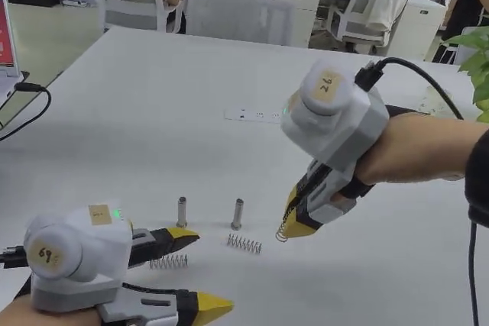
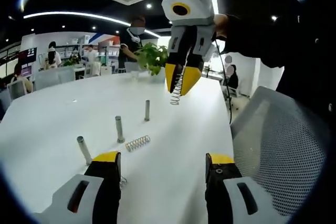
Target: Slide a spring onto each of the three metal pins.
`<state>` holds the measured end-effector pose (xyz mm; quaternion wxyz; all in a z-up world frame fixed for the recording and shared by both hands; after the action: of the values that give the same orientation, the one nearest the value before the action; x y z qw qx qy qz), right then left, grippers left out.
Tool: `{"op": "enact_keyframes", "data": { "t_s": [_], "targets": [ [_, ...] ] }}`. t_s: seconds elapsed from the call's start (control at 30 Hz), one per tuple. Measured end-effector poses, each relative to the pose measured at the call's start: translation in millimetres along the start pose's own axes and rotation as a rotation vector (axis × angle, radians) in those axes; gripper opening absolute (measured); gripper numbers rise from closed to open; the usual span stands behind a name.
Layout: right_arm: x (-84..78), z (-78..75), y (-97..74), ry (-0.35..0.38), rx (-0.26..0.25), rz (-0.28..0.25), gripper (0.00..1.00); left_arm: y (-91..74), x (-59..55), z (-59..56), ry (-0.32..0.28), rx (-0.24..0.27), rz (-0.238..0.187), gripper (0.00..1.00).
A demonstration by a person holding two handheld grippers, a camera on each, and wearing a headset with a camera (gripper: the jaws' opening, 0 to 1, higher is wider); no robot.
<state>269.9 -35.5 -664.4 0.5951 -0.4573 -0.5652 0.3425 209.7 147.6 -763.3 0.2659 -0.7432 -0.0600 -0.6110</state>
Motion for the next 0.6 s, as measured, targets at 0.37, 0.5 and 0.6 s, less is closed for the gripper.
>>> {"op": "enact_keyframes", "data": {
  "t_s": [0.37,0.5,0.6],
  "targets": [
    [-5.1,-16.0,-14.8,0.029,-0.042,-0.011,0.08,-12.7,-4.1,8.1,-0.032,0.069,-0.031,0.76],
    [-6.7,-22.6,-18.6,0.035,-0.055,-0.008,0.08,-16.2,-6.0,10.0,-0.040,0.085,-0.038,0.80],
    [-8.2,-28.7,-21.3,0.040,-0.069,-0.003,0.08,-18.3,-7.5,11.2,-0.048,0.098,-0.046,0.83]
  ]
}}
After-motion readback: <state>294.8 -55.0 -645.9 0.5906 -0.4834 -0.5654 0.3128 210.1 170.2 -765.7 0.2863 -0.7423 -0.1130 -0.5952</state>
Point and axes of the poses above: the centre of the closed fingertips' face, and the gripper's own axes: y roughly forward along the fingers, z roughly to its left, x roughly out of its top, the point moved 9 cm from there along -y, roughly backward along the fingers, and after that the axes turned 3 degrees about -x, right-handed, at the moved point
